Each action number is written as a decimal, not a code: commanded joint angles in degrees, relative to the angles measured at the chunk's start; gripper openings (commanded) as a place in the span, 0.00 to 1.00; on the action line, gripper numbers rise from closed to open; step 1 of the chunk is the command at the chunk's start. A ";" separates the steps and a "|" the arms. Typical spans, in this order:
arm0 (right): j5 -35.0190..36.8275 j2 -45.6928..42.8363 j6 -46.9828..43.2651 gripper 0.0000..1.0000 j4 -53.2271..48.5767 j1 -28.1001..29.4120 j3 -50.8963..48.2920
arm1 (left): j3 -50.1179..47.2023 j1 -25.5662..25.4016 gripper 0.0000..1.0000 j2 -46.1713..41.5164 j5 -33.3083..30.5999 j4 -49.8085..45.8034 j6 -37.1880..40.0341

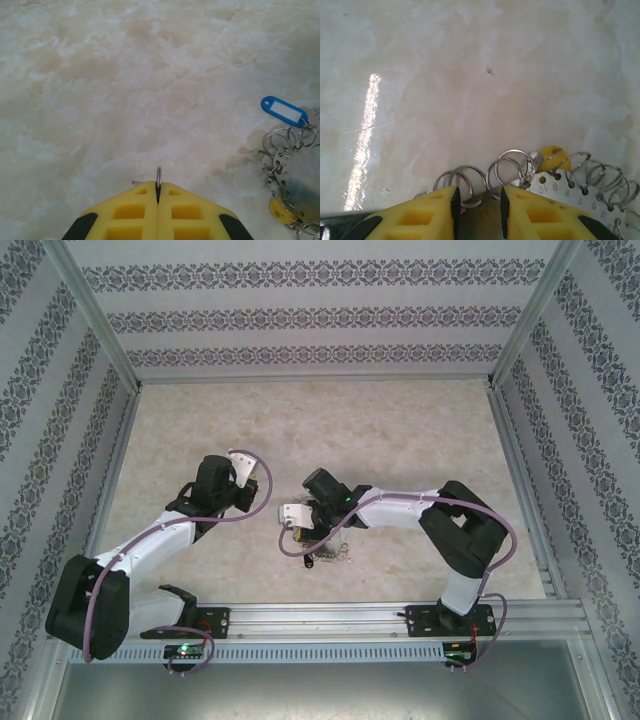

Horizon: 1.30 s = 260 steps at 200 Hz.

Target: Put the keys on the keyring

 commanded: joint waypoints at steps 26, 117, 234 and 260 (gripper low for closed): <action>-0.74 1.64 2.76 0.29 0.83 -1.05 0.44 | 0.65 0.55 0.00 -1.10 0.46 0.20 -1.33; -3.54 4.48 2.82 0.27 -1.01 -0.96 2.75 | 0.95 0.59 0.00 -0.66 0.46 -0.02 -1.34; -8.09 3.90 -1.18 0.19 -2.54 -1.05 3.18 | 1.32 0.56 0.00 -0.28 0.47 -0.29 -1.26; -8.06 3.87 -1.39 0.22 -2.61 -1.05 3.15 | 1.27 0.56 0.00 -0.33 0.51 -0.31 -1.29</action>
